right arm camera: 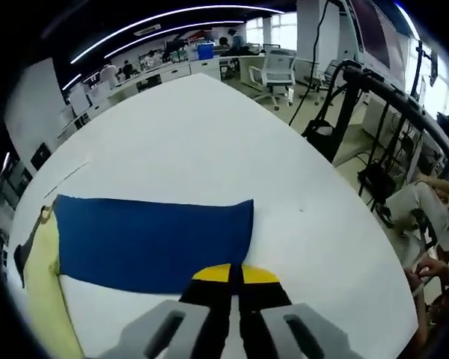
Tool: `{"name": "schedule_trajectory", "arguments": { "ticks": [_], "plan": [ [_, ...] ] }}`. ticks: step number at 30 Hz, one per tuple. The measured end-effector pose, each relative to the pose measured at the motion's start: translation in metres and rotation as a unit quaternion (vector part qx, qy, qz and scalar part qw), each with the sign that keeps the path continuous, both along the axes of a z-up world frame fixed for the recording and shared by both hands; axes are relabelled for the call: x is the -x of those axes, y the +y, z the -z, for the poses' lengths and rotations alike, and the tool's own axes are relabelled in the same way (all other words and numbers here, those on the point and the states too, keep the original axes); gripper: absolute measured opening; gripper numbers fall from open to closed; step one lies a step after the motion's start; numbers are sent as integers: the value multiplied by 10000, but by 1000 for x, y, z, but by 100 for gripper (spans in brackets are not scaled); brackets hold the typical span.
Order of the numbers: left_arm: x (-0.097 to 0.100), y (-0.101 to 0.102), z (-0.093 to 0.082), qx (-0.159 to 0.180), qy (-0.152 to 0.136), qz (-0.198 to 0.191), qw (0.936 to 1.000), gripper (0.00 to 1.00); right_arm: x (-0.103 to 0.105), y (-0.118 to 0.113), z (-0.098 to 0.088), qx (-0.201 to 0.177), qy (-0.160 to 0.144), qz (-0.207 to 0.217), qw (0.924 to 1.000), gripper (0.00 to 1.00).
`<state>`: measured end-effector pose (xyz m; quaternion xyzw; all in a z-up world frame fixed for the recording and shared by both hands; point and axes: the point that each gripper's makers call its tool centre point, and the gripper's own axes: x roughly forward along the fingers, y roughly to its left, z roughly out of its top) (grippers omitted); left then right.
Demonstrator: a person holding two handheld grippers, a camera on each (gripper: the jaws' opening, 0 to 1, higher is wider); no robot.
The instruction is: Fold the garment on the visible template until the final outline fits inside the template.
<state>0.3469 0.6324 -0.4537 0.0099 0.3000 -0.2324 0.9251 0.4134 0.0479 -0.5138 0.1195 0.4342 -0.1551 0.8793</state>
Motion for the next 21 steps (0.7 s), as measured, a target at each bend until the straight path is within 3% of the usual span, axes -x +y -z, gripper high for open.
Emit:
{"name": "schedule_trajectory", "arguments": {
  "ticks": [10,21],
  "plan": [
    [1,-3,-3,67,4,81,9999,85,-7,10,-16,10,-129,-146,9998,0],
    [0,-6,-10,60,-170,205,9996,94,-32,40,-42,-84,-482,-534,9974,0]
  ]
}}
